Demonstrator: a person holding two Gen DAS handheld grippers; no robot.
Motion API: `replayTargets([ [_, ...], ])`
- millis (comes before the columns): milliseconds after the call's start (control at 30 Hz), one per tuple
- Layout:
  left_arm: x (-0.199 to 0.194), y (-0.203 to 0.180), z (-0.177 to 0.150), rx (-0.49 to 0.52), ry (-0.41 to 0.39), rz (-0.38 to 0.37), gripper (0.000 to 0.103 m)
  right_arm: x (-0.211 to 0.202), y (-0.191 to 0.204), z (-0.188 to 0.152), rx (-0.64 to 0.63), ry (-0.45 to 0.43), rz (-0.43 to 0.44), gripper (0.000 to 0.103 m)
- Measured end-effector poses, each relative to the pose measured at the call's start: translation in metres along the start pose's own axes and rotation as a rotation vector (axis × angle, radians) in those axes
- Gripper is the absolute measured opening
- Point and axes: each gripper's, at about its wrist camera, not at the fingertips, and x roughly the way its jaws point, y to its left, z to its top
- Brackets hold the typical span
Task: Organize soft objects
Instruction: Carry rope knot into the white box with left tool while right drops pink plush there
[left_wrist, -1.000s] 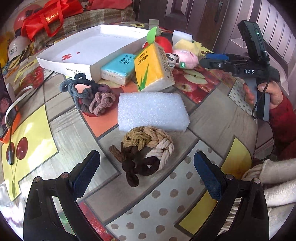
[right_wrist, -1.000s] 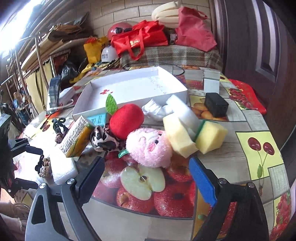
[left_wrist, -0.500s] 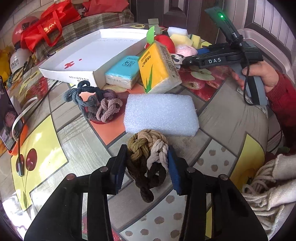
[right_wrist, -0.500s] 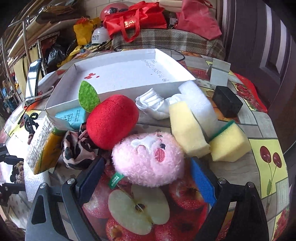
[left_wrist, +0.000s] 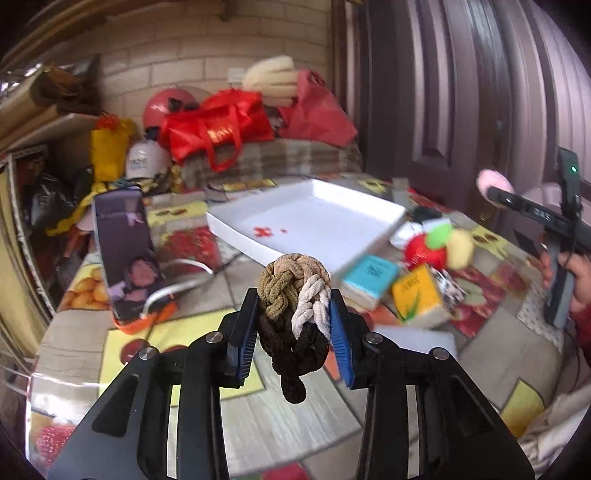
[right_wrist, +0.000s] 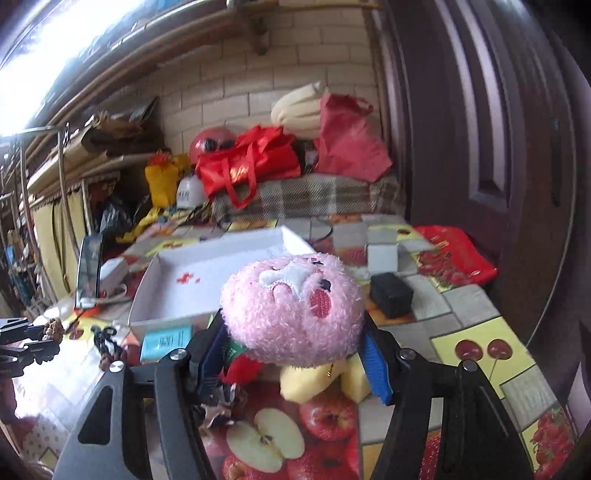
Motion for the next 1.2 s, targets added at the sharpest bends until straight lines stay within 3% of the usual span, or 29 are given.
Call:
replayTargets([
  [100,0.017,0.018,0.004,-0.074,-0.031,0.083,0.036,0.000,-0.009,0.001,0.040,-0.058,-0.053,0.065],
  [300,0.037,0.025,0.016,-0.101,-0.115,0.168,0.036,0.023,-0.015,-0.008,0.070,-0.023,-0.099,0.065],
  [433,0.059,0.019,0.024,-0.086,-0.128,0.160,0.036,0.023,-0.010,-0.007,0.052,-0.069,-0.113,0.065],
  [700,0.094,0.010,0.043,-0.025,-0.177,0.160,0.036,0.050,0.006,-0.004,0.027,-0.063,-0.094,0.065],
  [900,0.129,0.023,0.058,-0.071,-0.155,0.127,0.037,0.077,0.026,0.004,-0.051,-0.076,-0.082,0.065],
  [1200,0.155,0.001,0.070,-0.004,-0.139,0.069,0.037,0.110,0.056,0.012,-0.047,-0.064,0.023,0.065],
])
